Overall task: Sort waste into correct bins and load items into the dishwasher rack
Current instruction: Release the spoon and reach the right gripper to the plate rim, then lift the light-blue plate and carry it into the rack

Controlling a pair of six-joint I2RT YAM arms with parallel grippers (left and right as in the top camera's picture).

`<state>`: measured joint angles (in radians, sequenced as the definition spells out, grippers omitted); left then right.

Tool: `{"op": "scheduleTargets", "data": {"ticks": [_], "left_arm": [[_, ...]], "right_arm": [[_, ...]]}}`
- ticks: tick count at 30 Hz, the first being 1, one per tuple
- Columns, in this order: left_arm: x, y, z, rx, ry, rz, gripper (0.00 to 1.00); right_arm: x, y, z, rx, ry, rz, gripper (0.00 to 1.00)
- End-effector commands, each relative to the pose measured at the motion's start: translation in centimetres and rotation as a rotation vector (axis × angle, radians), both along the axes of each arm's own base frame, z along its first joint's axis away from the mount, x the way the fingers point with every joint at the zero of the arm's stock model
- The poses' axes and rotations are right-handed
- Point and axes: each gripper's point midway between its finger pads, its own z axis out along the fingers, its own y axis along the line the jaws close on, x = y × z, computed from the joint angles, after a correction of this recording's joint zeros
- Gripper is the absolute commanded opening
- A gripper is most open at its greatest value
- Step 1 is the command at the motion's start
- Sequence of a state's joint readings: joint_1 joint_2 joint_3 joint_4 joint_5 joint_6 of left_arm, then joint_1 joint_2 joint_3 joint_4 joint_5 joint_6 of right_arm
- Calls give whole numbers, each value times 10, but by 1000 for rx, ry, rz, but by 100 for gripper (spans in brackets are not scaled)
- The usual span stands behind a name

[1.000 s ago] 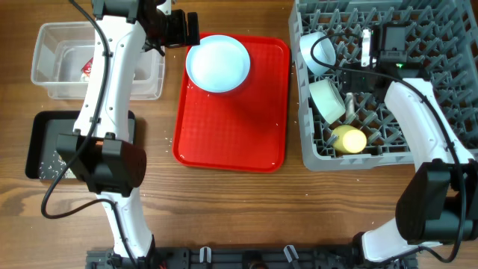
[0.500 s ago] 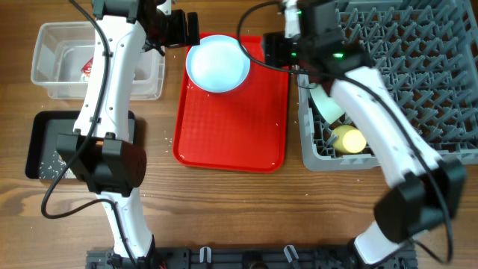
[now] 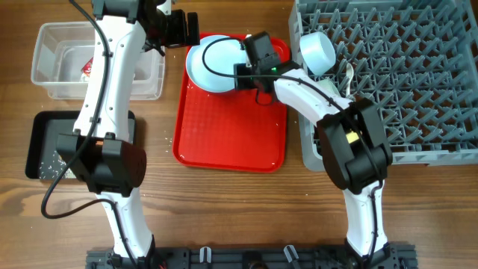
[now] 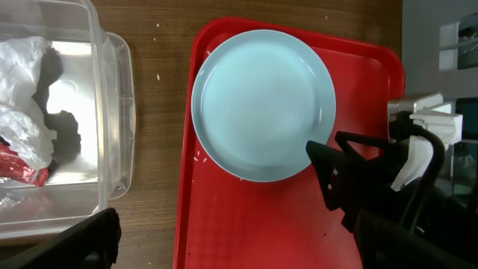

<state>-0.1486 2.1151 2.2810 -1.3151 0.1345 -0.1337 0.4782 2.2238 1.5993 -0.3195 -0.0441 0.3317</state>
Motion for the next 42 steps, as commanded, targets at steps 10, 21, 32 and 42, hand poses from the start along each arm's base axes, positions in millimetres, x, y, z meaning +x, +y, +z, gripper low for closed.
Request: {"op": "scheduleTargets", "data": {"ticks": [10,21,32,42], "left_arm": [[1,1,-8,5,16,7,100],[1,1,-8,5,16,7,100],[1,1,-8,5,16,7,100],[1,1,-8,5,16,7,100]], "right_arm": [[4,-26,-10,-141,-17,-69,43],[2,-27,-35,-155,15,-70,44],[-28,-43,-52,-230,148,-61,22],[-62,-88,-30,-284,320,-119,4]]}}
